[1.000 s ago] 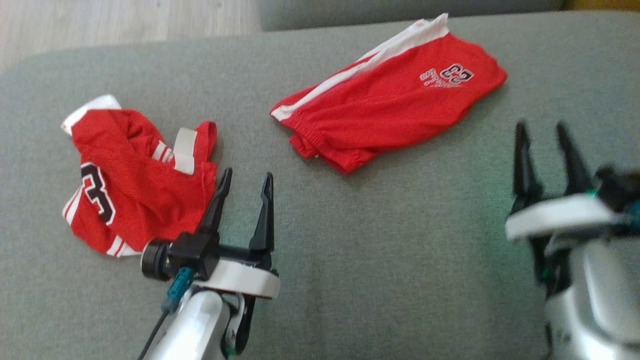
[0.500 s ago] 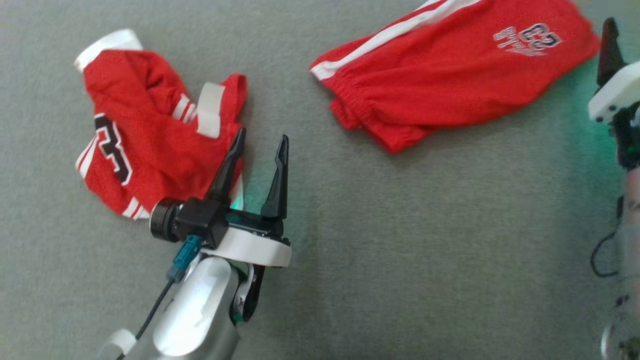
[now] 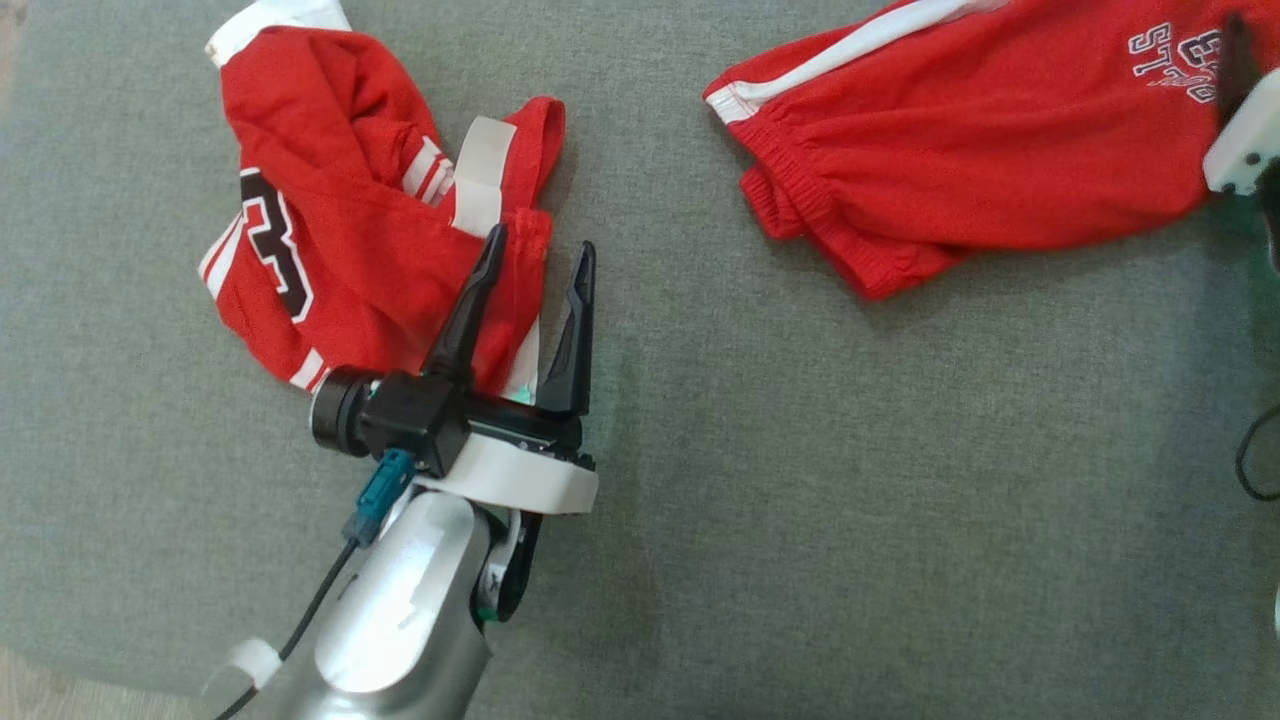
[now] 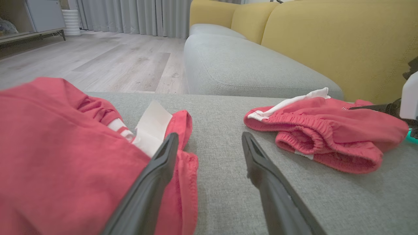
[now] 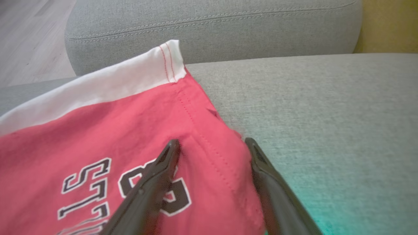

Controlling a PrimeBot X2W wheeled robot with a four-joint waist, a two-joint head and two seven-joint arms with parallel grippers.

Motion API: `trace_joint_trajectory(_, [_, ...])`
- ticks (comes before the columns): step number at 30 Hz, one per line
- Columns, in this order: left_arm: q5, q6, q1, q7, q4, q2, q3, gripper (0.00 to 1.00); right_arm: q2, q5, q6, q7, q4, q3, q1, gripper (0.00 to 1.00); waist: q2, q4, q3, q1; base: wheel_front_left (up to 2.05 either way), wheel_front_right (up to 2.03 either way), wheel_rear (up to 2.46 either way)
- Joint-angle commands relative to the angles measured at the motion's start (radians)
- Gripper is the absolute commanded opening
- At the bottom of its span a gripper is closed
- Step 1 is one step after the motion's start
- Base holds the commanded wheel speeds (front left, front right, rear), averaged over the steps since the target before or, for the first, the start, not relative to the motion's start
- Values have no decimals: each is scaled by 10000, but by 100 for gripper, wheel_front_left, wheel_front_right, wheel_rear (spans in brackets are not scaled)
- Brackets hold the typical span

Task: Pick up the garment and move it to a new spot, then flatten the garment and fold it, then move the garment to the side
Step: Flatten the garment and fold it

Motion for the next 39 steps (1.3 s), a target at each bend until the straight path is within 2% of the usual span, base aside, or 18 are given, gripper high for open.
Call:
trace_joint_trajectory(1, [-106, 74, -246, -53, -321, 52, 227, 100, 157, 83, -7, 90, 21, 291, 97, 100, 0, 0, 22, 0, 0, 0, 0])
trace_joint_trajectory(2, [-117, 99, -259, -53, -324, 51, 217, 100, 176, 219, -7, 168, 178, 472, 42, 67, 0, -9, 45, 0, 0, 0, 0])
trace_joint_trajectory(3, [-120, 122, -271, -53, -320, 51, 215, 100, 176, 327, -7, 188, 274, 685, -11, 0, 0, -28, 64, 0, 0, 0, 0])
trace_joint_trajectory(11, [-95, 220, -295, -53, -184, 50, 321, 100, -143, 1583, -7, -908, 151, 1662, -152, 0, 0, -536, -156, 0, 0, 0, 0])
trace_joint_trajectory(17, [-69, 188, -131, -53, -92, 50, 424, 100, -407, 2929, -7, -1641, -501, 1892, 706, 0, 0, -1111, -799, 0, 0, 0, 0])
trace_joint_trajectory(23, [-2, 163, 121, -53, 30, 49, 519, 100, -1022, 3800, -7, -2167, -1149, 1385, 1986, 0, 0, -1554, -1434, 0, 0, 0, 0])
trace_joint_trajectory(28, [37, 124, 329, -53, 63, 49, 538, 100, -1461, 3826, -7, -2519, -1115, 689, 2625, 0, 0, -1626, -1662, 0, 0, 0, 0])
trace_joint_trajectory(33, [114, 75, 489, -53, 135, 49, 653, 100, -1398, 3793, -7, -2831, -942, 189, 2673, 0, 0, -1537, -1719, 0, 0, 0, 0])
trace_joint_trajectory(39, [164, 33, 565, -53, 260, 49, 759, 100, -909, 3819, -7, -3168, -1251, 387, 2572, 0, 0, -1393, -1920, 0, 0, 0, 0])
